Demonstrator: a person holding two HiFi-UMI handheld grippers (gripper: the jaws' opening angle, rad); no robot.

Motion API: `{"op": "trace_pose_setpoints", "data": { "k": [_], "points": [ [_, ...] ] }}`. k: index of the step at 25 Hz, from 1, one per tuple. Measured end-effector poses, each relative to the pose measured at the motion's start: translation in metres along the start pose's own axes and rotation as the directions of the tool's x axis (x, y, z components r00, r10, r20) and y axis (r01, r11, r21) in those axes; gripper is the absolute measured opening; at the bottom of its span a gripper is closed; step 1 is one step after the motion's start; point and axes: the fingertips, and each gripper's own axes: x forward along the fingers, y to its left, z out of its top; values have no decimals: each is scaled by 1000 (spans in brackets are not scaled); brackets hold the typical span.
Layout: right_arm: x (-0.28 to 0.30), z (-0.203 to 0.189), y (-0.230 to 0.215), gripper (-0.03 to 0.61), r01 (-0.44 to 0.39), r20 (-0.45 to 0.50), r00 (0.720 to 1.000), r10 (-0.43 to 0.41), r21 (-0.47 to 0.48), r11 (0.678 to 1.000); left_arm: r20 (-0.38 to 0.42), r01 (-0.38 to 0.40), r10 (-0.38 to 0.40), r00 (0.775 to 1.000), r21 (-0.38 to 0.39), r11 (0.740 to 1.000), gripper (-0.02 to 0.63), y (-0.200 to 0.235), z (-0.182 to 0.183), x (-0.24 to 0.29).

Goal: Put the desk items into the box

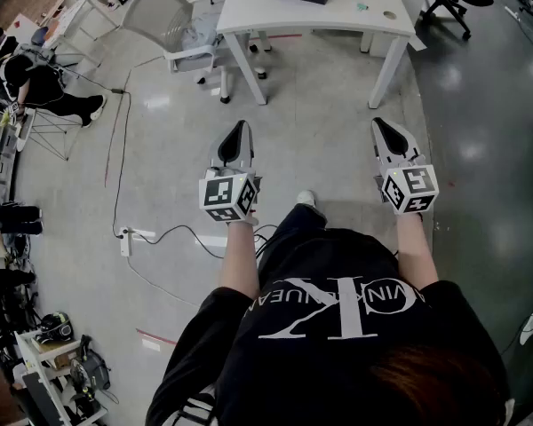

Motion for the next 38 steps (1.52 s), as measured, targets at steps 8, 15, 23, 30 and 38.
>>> {"op": "trace_pose_setpoints", "data": {
  "k": [8,15,23,30,38],
  "points": [
    [4,-3,-6,21,-10,5,1000,10,3,1000,6,-12,12,1000,4,1000,9,-1,1,5],
    [11,-3,-19,21,-15,3,1000,15,6,1000,5,-17,17,1000,13,1000,9,-4,4,17],
    [26,-1,-31,23,-25,16,1000,25,3,1000,-12,-10,10,1000,0,1000,9,-1,-1,42],
    [54,-6,-60,115,0,6,1000,0,37,999,-43,40,-40,998,-3,999,9,0,-10,89],
    [112,-15,-91,115,28,-37,999,-26,55,998,-75,48,-51,996,-31,998,9,33,-25,151]
  ]
}}
